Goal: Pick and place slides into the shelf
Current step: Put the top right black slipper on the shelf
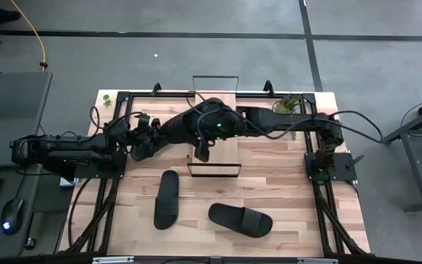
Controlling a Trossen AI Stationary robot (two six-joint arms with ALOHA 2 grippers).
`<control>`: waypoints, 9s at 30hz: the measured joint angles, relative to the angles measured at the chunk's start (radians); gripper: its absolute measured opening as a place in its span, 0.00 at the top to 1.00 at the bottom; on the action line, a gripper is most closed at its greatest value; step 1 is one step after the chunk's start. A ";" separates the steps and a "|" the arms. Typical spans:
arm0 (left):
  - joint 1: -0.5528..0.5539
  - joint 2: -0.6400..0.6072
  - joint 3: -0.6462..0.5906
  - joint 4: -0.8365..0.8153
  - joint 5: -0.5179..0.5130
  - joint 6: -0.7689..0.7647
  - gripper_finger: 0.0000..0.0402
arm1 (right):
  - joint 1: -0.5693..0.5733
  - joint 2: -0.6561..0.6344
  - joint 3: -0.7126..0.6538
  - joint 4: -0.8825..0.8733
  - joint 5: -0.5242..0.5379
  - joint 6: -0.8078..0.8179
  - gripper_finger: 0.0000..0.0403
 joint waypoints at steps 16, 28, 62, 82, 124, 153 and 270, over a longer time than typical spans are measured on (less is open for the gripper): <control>0.000 0.000 -0.001 0.003 0.008 0.032 0.89 | -0.025 0.049 -0.002 0.046 -0.095 0.036 0.97; 0.001 0.000 -0.001 -0.006 0.005 0.125 0.85 | -0.066 0.049 -0.002 0.043 -0.122 0.230 0.99; -0.001 -0.444 0.002 -0.437 -0.070 0.423 0.38 | -0.288 -0.009 -0.043 0.114 -0.188 0.531 1.00; -0.001 -0.443 0.000 -0.615 -0.001 0.360 0.38 | -0.174 -0.233 -0.795 0.901 -0.077 0.848 1.00; 0.000 -0.443 0.000 -0.602 0.045 0.340 0.38 | 0.140 -0.138 -0.926 0.998 0.283 1.004 1.00; -0.001 -0.443 0.000 -0.626 0.049 0.330 0.38 | 0.078 -0.138 -0.931 0.862 0.222 1.023 1.00; 0.000 -0.441 0.000 -0.654 -0.001 0.332 0.38 | -0.090 -0.230 -0.880 0.331 -0.139 0.937 0.53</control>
